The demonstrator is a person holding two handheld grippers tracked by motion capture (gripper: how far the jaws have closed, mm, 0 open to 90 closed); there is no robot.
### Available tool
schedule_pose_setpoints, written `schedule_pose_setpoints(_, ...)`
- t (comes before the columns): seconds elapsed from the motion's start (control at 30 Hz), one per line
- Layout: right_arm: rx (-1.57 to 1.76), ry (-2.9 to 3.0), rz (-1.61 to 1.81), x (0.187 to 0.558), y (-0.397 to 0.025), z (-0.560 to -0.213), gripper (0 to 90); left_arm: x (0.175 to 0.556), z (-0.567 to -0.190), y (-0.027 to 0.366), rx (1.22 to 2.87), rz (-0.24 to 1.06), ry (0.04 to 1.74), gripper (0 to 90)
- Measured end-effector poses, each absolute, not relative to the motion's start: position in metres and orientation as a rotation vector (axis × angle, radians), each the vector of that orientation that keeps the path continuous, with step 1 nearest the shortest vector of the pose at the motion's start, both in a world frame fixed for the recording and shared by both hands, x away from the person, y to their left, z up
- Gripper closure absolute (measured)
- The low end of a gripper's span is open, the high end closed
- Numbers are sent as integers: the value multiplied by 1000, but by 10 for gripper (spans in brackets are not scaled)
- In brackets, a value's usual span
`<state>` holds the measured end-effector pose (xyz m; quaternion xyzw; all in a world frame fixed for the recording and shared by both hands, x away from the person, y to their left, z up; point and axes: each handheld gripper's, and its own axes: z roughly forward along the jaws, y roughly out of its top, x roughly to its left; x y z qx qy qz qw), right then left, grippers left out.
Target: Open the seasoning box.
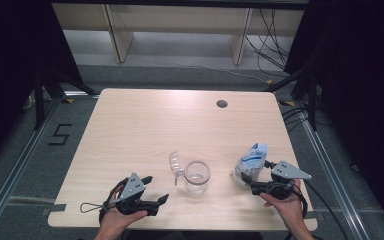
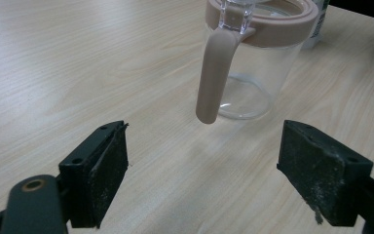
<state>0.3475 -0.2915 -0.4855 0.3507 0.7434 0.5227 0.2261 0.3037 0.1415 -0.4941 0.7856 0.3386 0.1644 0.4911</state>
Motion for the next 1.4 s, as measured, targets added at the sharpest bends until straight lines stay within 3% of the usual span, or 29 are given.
schedule_pose_setpoints(1.4, 990, 2116, 1410, 365, -277, -509, 269, 302, -495, 141, 1908, 393, 821, 185)
